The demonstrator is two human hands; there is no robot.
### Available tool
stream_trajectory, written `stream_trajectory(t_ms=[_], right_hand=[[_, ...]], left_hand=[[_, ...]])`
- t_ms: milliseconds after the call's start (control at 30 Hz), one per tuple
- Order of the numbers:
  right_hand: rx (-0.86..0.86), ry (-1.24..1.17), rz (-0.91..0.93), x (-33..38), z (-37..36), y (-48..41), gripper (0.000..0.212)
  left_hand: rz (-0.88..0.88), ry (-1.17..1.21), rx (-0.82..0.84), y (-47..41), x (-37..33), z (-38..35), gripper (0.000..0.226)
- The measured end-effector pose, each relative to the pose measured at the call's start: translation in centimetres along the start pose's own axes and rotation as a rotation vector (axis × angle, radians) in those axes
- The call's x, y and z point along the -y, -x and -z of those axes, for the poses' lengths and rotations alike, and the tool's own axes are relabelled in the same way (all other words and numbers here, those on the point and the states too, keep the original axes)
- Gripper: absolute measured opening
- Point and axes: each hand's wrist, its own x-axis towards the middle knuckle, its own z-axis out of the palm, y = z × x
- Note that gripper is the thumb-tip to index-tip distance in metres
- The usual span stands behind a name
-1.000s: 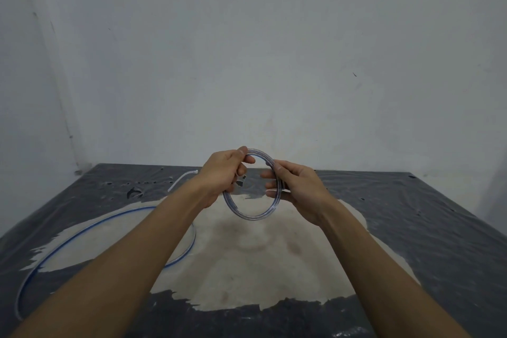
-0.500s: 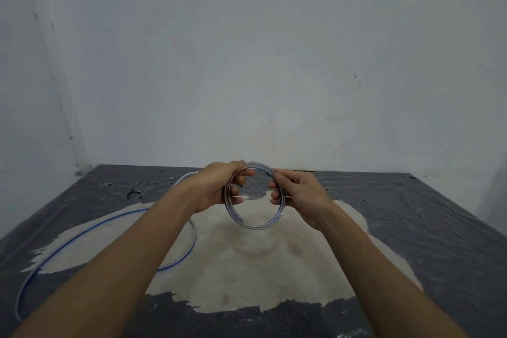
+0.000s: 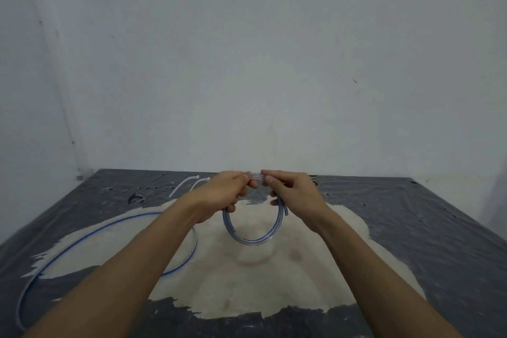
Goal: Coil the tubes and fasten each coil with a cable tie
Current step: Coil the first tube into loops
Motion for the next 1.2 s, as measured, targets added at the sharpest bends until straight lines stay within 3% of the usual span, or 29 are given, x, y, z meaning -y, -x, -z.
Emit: stream_trajectory(t_ms=[233,500,833,1000,1200], right_hand=[[0.094,-0.110,-0.050,-0.6,-1.8,-0.2,0.018],[0.165,-0.101,-0.121,-1.6,-4.1,-0.9,0.017],[0.224,-0.233,-0.426,-2.8,-9.7,-5.0,0.018],[0.273,-0.229,-0.462,-3.2,-12.0,-8.2,0.020],[0.272,-0.195,-0.534,-5.0,-15.5,-12.7,0.027]], left_hand=[[-0.040,-0.099,-0.071,0.9,1.3,0.8,0.040],[0.347,0.428,0.205,1.6,3.5,3.7,0.038],[0.290,0.357,-0.046,0.3,7.9,6.9,0.043],[0.237,0.272,-0.090,-1.6,10.2,9.5,0.035],[0.329,0.315,-0.153,-4.5,12.9,12.0,0.031]])
